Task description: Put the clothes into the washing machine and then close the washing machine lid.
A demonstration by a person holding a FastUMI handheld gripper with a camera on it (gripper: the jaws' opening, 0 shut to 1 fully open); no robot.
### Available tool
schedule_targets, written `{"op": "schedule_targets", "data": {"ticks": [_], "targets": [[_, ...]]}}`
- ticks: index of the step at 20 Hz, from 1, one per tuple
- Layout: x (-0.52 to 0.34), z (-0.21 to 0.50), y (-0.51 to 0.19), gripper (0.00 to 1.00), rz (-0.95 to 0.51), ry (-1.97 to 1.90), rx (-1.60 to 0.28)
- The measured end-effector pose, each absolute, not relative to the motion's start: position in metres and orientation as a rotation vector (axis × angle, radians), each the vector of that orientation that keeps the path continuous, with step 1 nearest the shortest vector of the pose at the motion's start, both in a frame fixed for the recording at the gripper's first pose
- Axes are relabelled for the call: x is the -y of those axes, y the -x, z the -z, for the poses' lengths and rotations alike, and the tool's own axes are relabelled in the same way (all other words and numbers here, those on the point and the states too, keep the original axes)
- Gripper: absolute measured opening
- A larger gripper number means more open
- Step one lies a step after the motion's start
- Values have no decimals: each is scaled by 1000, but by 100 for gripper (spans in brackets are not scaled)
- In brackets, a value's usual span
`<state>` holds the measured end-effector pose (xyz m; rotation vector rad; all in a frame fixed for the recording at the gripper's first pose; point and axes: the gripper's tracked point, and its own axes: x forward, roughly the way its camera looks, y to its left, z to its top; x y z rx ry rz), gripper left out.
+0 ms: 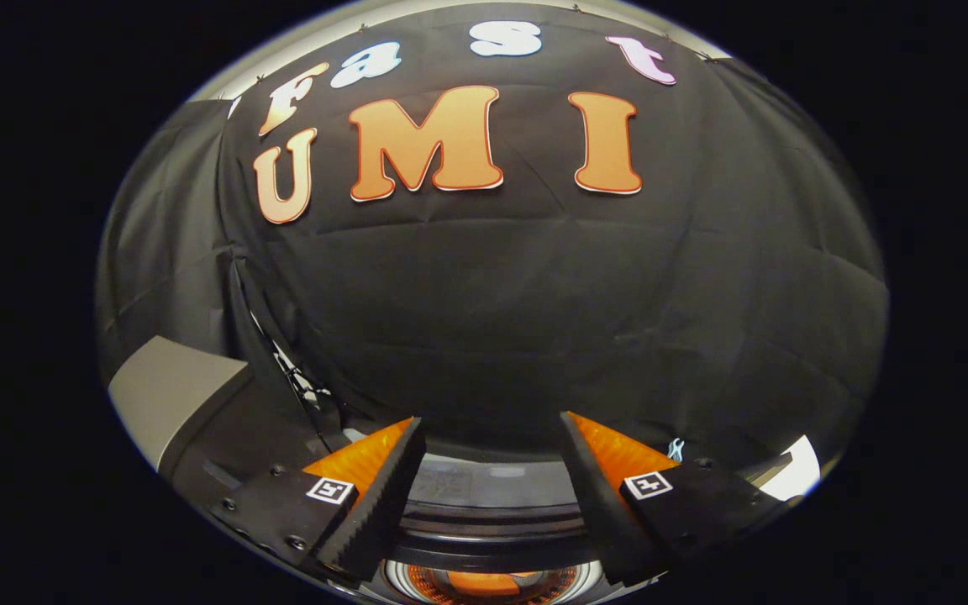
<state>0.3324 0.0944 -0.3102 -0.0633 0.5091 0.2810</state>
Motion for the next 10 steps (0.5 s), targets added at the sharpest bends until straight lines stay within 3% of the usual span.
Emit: {"op": "schedule_targets", "data": {"ticks": [10], "targets": [[-64,381,-247,100,-234,-29,-640]]}}
